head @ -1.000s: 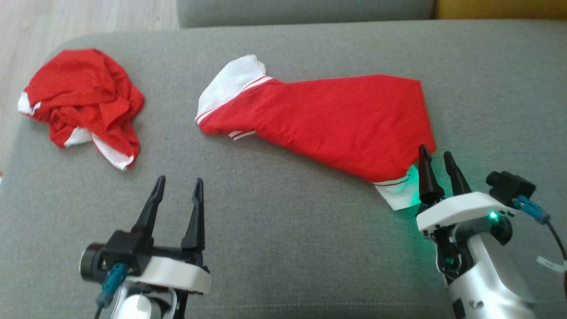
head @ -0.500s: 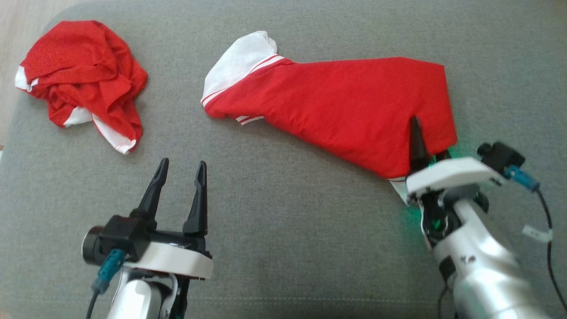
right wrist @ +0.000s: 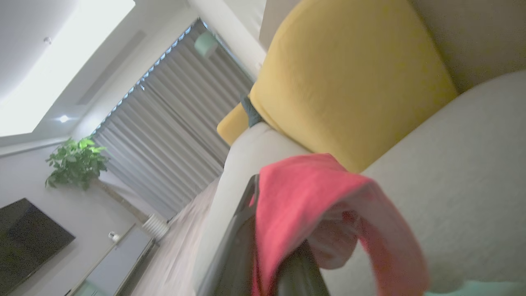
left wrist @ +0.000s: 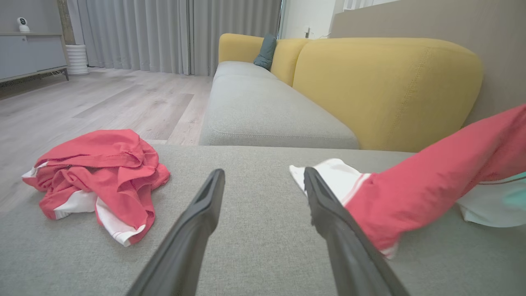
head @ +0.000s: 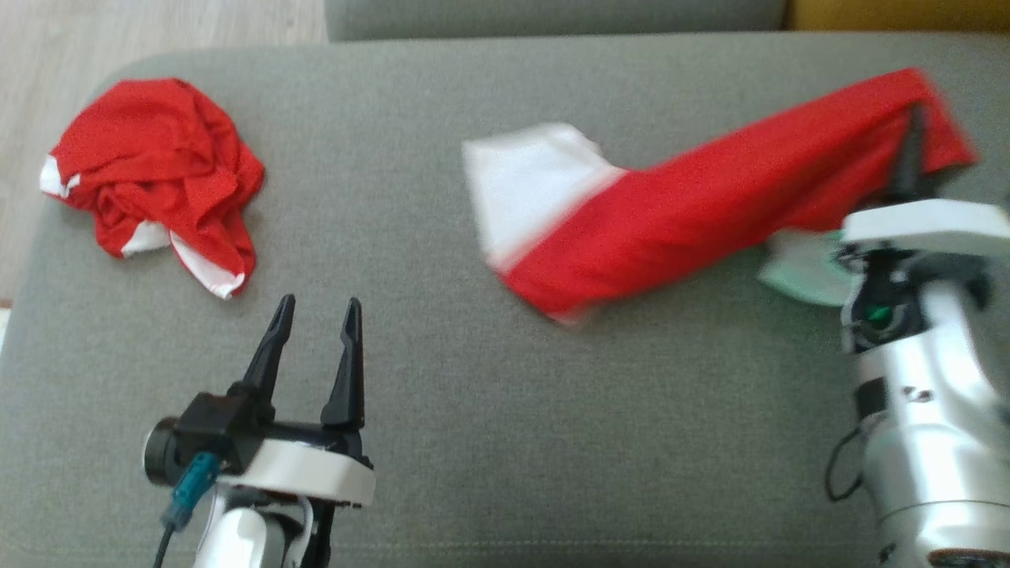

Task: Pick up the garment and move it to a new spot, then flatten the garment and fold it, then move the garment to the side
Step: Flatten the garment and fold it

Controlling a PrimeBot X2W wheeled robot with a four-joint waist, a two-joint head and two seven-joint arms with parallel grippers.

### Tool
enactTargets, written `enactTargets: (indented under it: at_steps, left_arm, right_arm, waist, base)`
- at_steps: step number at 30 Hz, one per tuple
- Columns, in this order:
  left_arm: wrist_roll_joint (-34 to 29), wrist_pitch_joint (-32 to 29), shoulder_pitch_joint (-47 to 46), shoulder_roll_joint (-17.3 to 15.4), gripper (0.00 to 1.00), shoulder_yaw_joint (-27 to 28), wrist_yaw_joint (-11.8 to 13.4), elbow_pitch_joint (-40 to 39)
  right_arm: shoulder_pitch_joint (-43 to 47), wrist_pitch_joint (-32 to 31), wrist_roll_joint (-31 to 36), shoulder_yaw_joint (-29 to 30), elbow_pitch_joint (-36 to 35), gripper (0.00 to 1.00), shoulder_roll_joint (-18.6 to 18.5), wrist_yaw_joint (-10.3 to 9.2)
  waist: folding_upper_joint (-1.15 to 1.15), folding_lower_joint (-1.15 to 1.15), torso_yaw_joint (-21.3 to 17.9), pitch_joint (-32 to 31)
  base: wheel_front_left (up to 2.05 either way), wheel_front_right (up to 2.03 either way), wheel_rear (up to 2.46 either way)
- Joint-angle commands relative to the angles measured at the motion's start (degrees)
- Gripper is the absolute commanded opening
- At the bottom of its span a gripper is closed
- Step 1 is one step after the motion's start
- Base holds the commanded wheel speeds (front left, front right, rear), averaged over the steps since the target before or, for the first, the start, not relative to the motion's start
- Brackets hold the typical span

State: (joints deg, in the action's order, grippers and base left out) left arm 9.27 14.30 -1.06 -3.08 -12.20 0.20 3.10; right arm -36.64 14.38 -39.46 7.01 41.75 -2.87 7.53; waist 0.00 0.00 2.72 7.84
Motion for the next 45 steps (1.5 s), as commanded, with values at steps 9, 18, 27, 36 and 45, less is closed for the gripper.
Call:
enactTargets:
  at_steps: [9,18,27,36,45]
  left_arm:
    - [3.6,0.7,2.4,0.2,1.0,0.4,2.4,-2.4]
    - [5.0,0.7,3.2,0.2,1.0,-2.2,3.2,-2.8]
    - [6.2,0.7,1.6,0.2,1.0,-4.2,3.5,-1.8]
    - [7.0,0.7,0.6,0.2,1.0,-5.1,4.1,-1.1]
    - [7.2,0.7,0.7,0.2,1.0,-4.3,4.5,-1.4]
  right_arm:
    - [-6.6,-0.3,16.8,5.4,-13.0,0.0,-3.5,-0.04]
    - [-8.1,-5.4,26.4,-7.0,-24.0,0.0,-4.0,-0.04]
    - [-1.4,-10.4,31.6,-26.2,-8.5,0.0,-0.3,-0.04]
    - [-2.6,-6.4,18.0,-37.3,0.6,1.0,0.0,-0.04]
    - [-9.8,-6.0,19.2,-35.5,9.2,1.0,0.0,-0.04]
  waist:
    - [0.0,0.0,0.5,-5.5]
    - [0.0,0.0,4.0,-6.3]
    - [0.0,0.0,9.5,-3.8]
    - [0.0,0.0,12.0,-3.2]
    - [0.0,0.0,8.4,-4.9]
  base:
    - [0.0,0.0,0.0]
    - [0.0,0.0,0.0]
    - [0.0,0.0,0.0]
    - [0.0,0.0,0.0]
    - [0.0,0.0,0.0]
